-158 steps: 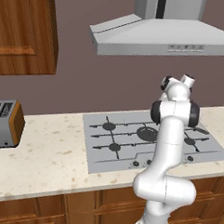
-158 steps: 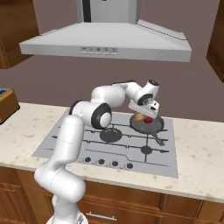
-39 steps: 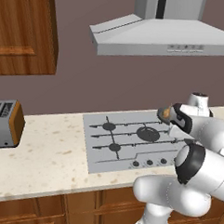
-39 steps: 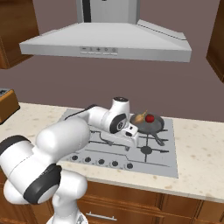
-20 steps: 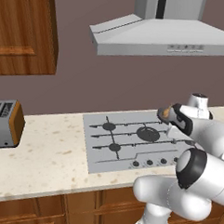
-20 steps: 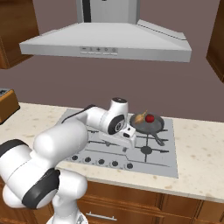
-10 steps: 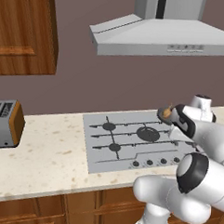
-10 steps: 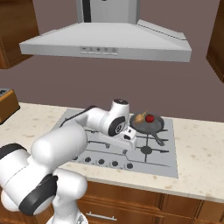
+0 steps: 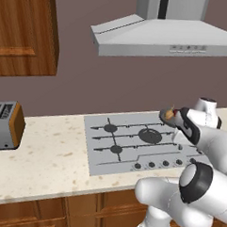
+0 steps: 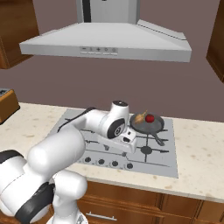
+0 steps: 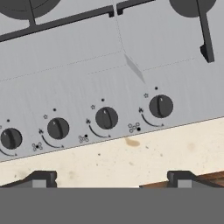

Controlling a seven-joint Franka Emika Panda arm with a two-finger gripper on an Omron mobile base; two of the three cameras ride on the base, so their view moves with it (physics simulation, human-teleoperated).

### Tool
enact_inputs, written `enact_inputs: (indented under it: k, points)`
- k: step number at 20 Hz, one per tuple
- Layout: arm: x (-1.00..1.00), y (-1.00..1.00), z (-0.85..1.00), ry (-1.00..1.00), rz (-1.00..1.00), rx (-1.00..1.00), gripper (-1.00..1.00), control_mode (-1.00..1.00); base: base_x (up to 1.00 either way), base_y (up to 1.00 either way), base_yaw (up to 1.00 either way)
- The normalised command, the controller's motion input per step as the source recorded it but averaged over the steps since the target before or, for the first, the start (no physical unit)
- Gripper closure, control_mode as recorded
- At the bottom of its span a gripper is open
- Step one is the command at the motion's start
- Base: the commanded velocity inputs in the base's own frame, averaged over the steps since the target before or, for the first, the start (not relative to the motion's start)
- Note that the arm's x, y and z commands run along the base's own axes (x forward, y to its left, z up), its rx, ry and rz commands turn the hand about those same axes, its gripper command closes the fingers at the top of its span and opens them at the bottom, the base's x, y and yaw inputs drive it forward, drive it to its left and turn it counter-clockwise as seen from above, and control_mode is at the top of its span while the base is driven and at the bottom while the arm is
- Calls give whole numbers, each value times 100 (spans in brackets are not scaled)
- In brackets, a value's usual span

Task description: Place the pan on the rear right burner on the stove. Then place the tomato and the onion in the pan and turn on the rear right burner.

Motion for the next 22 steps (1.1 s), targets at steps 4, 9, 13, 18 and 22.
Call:
enact_inputs:
  k: [4,9,13,18,22]
  points:
    - [1,0,0,0,5,0,-100,-100,0,0,0]
    - [10,0,0,0,8,0,-100,-100,0,0,0]
    - [0,0,0,-4,6,0,-100,-100,0,0,0]
    - [0,0,0,-4,4,0,-100,-100,0,0,0]
    - [0,0,0,-2,4,0,-100,-100,0,0,0]
